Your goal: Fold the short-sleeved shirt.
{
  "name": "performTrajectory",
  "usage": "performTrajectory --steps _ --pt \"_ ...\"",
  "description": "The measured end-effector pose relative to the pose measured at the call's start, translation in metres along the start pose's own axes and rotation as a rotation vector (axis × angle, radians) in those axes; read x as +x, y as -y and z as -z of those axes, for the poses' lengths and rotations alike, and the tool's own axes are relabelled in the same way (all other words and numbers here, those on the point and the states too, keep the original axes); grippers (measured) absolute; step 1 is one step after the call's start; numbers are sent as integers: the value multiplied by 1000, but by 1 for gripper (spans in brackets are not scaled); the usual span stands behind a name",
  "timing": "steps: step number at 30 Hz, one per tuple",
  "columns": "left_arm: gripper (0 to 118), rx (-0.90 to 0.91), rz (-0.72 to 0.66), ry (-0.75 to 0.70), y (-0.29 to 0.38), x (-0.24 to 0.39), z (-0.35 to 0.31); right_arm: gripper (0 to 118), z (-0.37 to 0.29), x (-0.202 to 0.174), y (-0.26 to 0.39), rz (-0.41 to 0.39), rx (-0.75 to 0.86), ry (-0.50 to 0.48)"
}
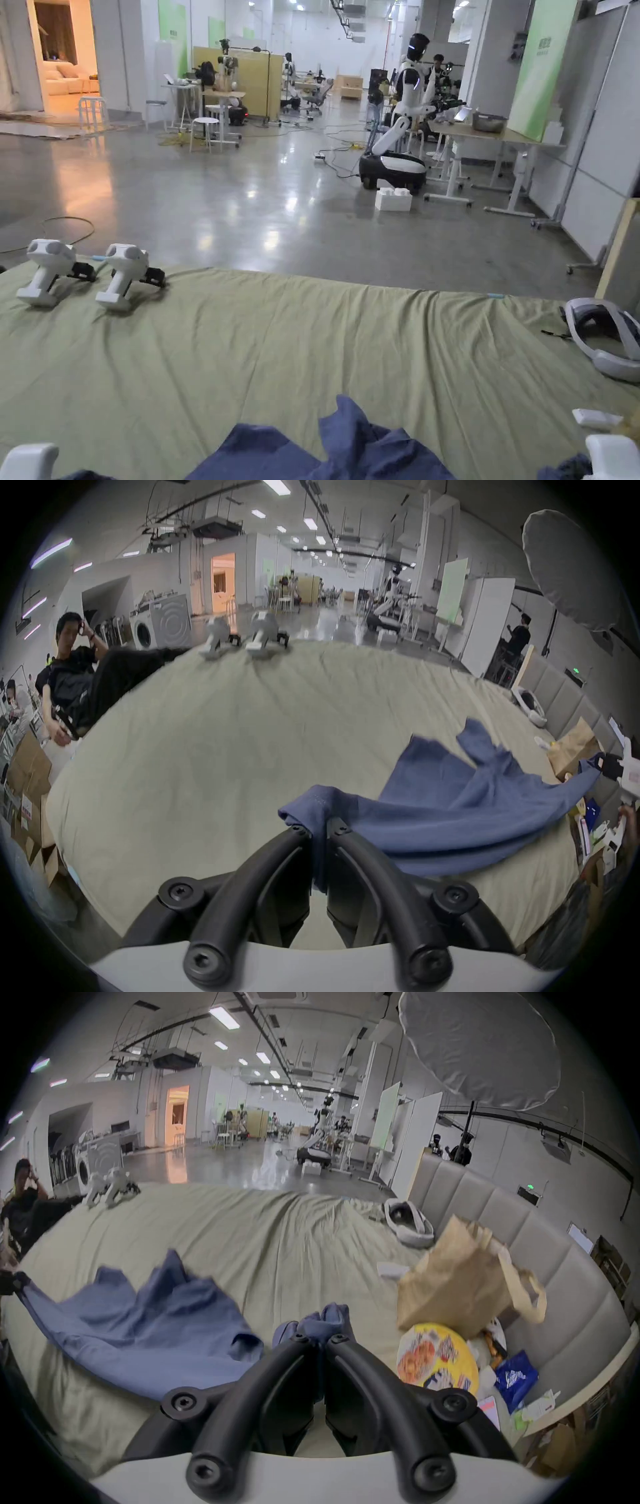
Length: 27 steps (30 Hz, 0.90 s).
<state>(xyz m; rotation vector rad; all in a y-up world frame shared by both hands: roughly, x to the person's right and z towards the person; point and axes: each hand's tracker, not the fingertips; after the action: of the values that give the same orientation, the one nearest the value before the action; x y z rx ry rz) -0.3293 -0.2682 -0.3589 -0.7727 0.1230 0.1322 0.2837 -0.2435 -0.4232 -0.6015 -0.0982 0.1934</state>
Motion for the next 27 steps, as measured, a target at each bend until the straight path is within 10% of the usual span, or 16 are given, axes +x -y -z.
performTrajectory --steps 11,14,17,27 --pt "11 -152 -21 -9 19 1 -5 14 0 -12 75 -42 -169 18" --pt "56 -161 -8 -36 20 0 -7 46 -8 -13 78 -19 -165 37" --pt "68 -100 2 -90 20 0 -18 53 -20 -13 72 70 -119 12" --pt "67 261 49 16 -2 58 -54 59 -69 -79 15 214 217 -130"
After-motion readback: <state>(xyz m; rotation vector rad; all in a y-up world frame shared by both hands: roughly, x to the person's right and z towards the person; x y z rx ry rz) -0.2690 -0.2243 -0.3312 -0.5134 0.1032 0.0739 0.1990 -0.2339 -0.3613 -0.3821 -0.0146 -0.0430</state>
